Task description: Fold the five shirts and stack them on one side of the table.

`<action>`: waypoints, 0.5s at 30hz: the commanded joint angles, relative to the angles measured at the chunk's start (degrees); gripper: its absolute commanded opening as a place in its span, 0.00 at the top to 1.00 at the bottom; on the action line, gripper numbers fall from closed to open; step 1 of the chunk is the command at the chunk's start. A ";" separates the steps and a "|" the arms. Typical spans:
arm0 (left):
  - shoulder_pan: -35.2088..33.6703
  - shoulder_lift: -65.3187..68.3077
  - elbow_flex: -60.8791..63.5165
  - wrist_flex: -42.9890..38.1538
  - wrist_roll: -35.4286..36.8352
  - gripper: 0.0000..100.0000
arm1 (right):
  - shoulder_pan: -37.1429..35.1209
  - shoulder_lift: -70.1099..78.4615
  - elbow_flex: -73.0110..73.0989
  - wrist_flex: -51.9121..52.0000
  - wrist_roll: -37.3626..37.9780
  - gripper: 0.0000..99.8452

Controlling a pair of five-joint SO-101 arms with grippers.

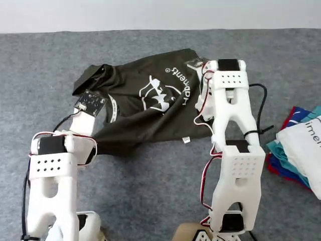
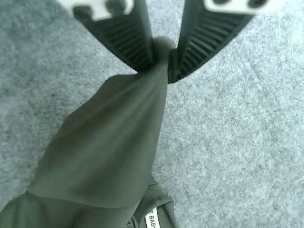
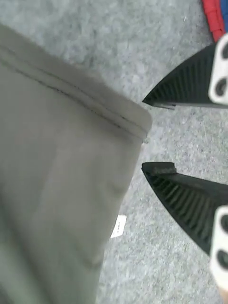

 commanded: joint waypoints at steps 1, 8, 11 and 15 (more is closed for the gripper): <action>-0.35 -1.76 -1.71 -1.23 0.53 1.00 | -0.75 -1.19 1.58 2.42 2.37 0.80; -0.35 -1.76 -1.63 -1.23 0.53 1.00 | -1.01 -1.36 5.71 2.15 8.53 0.77; -0.35 -1.76 -1.63 -1.23 0.53 1.00 | -1.54 -0.92 5.71 1.36 10.37 0.77; -0.35 -1.76 -1.45 -1.23 0.53 1.00 | -1.19 0.31 5.71 -1.54 11.96 0.77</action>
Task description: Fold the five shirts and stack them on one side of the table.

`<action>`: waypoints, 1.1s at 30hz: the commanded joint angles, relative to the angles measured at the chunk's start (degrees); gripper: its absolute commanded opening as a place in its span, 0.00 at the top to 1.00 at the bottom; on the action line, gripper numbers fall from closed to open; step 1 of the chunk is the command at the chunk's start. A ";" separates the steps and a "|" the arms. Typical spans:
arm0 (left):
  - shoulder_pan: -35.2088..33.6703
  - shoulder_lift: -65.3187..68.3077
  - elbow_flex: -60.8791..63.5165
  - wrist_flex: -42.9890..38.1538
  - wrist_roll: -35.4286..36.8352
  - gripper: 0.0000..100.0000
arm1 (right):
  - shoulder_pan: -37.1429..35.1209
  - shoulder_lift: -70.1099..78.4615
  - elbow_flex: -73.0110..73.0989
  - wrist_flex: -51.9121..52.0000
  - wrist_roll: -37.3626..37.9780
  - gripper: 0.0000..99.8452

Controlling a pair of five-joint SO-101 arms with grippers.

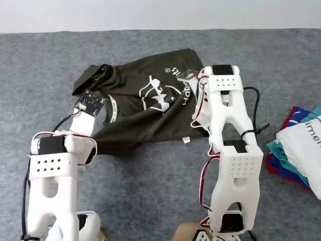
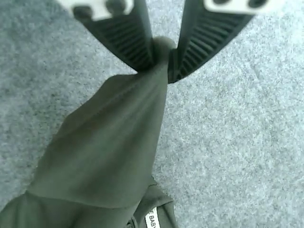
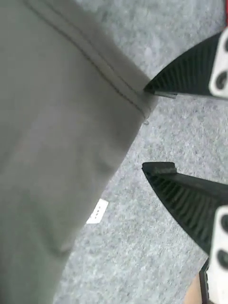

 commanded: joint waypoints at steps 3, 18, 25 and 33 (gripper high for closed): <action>-0.35 -1.67 -1.36 -1.05 0.62 1.00 | 0.22 2.95 -0.26 -1.80 2.37 0.77; -0.35 -1.76 -2.07 -0.70 0.79 1.00 | 0.66 8.57 -5.10 -2.95 2.37 0.98; -0.35 -1.76 -6.81 2.55 0.88 1.00 | 1.71 8.40 -7.65 -2.42 2.37 0.99; -0.35 -1.76 -19.03 9.05 1.85 1.00 | 2.24 -2.86 -15.56 2.95 2.81 0.99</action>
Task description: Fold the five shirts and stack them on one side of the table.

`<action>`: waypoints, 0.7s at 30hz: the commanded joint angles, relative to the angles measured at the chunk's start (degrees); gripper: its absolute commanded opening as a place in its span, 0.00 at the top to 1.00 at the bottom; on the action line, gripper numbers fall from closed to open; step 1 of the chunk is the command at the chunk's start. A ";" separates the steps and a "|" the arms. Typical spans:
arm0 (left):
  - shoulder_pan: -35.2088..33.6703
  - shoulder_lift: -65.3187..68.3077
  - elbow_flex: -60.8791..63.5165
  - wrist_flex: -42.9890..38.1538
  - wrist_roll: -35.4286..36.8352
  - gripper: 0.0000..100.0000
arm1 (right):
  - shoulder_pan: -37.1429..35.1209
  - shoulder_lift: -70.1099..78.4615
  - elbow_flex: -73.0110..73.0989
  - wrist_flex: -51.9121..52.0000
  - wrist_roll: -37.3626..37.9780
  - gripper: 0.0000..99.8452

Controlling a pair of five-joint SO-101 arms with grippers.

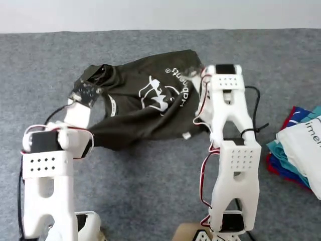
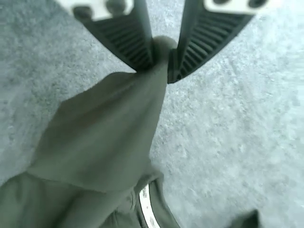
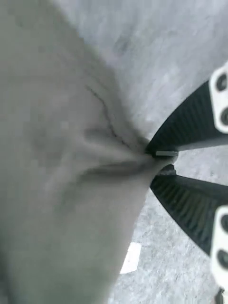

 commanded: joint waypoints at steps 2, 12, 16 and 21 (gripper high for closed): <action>-0.35 -1.76 -11.56 3.60 4.22 1.00 | 0.75 -12.97 -4.04 2.33 2.64 0.99; -0.35 -1.76 -37.93 5.01 8.00 1.00 | 0.92 -38.11 -4.13 2.07 3.08 0.99; -0.35 -1.67 -49.54 4.57 7.82 1.00 | 1.19 -47.96 -4.22 1.19 3.08 0.99; -0.35 -1.76 -59.91 -1.58 7.65 1.00 | 4.88 -58.68 -4.22 -0.22 2.99 0.99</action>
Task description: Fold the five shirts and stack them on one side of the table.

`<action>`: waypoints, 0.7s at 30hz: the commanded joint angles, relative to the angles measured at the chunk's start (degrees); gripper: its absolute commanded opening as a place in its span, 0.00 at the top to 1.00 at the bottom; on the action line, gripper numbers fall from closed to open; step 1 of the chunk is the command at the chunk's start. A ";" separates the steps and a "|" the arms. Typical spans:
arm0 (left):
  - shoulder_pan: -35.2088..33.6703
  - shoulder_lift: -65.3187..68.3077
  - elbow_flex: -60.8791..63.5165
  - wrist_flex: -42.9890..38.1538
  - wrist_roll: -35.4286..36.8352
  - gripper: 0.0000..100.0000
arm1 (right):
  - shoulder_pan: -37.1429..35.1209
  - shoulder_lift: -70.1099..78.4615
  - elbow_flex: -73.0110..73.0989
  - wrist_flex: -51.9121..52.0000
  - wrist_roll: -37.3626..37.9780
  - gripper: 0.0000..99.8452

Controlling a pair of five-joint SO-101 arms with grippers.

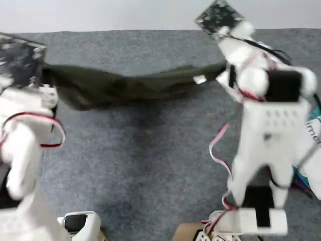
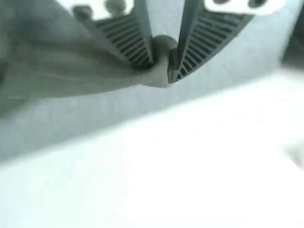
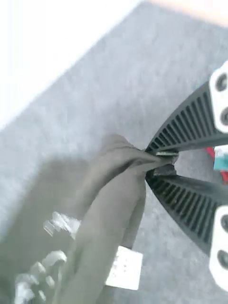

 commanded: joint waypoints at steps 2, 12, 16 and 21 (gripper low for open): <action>-0.35 -1.32 -9.71 -7.03 0.26 1.00 | 4.35 -11.38 -3.08 -0.92 0.44 0.99; -0.70 -1.32 -23.25 -9.76 -4.40 1.00 | 7.43 -27.30 -3.08 -3.03 0.62 0.99; -0.88 -1.32 -27.21 -9.58 -4.48 1.00 | 10.86 -32.40 -3.08 -7.43 0.62 0.99; -0.88 -1.32 -31.25 -9.49 -6.59 1.00 | 18.51 -36.26 -3.08 -13.67 3.87 0.99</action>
